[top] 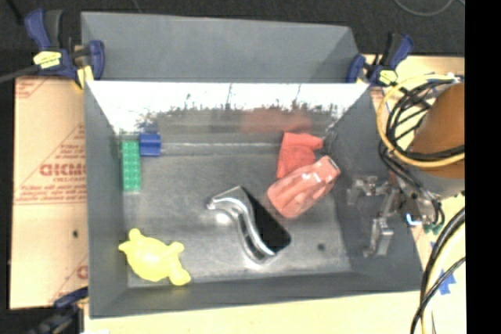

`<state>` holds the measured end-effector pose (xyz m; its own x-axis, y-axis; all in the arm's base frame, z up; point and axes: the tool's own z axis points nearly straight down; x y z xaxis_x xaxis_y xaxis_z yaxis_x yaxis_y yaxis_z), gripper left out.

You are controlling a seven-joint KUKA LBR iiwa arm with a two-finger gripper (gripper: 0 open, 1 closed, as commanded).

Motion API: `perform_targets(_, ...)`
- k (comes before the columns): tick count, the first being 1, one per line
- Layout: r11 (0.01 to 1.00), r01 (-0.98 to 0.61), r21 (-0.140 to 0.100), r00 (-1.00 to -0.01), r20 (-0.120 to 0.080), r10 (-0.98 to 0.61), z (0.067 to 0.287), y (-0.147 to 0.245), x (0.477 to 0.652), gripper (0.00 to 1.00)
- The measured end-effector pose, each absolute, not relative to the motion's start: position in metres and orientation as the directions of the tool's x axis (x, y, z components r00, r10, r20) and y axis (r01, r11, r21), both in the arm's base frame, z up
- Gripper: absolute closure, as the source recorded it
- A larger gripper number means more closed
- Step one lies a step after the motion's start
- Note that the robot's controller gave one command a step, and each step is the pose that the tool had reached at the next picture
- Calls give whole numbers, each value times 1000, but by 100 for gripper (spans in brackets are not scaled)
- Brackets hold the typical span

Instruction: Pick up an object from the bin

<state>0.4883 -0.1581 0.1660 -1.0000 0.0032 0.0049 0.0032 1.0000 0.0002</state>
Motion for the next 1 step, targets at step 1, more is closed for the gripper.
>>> perform_targets(1, 1000, -1, -2, -1000, -3, -1, 170, -158, 490, 0)
